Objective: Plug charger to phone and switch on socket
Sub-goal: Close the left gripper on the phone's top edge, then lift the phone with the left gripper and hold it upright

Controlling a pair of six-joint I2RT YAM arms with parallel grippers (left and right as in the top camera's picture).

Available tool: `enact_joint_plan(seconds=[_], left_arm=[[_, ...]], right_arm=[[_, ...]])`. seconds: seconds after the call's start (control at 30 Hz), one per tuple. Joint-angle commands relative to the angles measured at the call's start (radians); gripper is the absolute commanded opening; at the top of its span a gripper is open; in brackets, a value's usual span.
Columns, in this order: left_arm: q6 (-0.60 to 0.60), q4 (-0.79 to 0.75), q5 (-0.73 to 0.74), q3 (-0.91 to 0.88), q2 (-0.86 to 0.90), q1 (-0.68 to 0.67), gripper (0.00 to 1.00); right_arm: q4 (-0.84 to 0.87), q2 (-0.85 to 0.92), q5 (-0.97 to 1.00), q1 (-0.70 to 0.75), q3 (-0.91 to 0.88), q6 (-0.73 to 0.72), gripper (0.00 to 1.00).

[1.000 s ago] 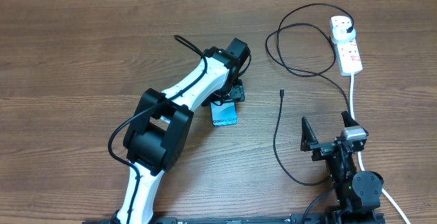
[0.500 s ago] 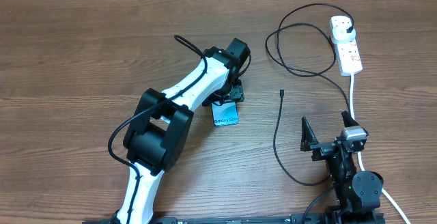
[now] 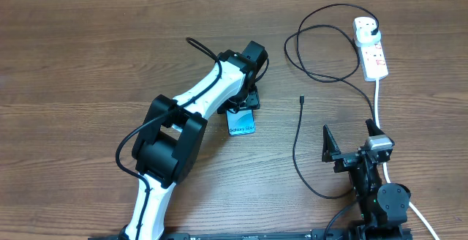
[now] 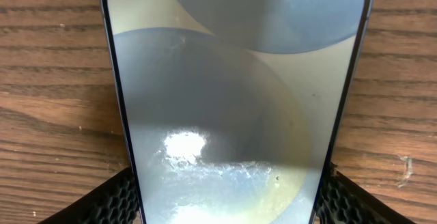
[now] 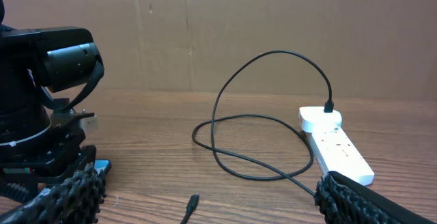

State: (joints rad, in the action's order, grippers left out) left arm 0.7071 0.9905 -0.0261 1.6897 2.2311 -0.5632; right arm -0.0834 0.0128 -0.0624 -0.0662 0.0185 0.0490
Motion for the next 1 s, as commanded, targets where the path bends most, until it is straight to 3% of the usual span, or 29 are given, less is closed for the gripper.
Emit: enact_joint_plan(seconds=[0.0, 0.3, 0.47, 0.63, 0.97], left_arm=[[0.007, 0.047, -0.026, -0.006, 0.016, 0.003, 0.66], [0.006, 0.168, -0.018, 0.136, 0.016, 0.003, 0.67], [-0.005, 0.207, 0.084, 0.198, 0.016, 0.009, 0.68], [-0.035, 0.236, 0.325, 0.248, 0.016, 0.042, 0.67], [-0.050, 0.232, 0.965, 0.260, 0.016, 0.155, 0.68]], right_arm=[[0.002, -0.010, 0.009, -0.006, -0.010, 0.001, 1.00], [0.002, -0.010, 0.009, -0.006, -0.010, 0.001, 1.00], [0.002, -0.010, 0.009, -0.006, -0.010, 0.001, 1.00], [0.002, -0.010, 0.009, -0.006, -0.010, 0.001, 1.00], [0.002, -0.010, 0.009, -0.006, -0.010, 0.001, 1.00]])
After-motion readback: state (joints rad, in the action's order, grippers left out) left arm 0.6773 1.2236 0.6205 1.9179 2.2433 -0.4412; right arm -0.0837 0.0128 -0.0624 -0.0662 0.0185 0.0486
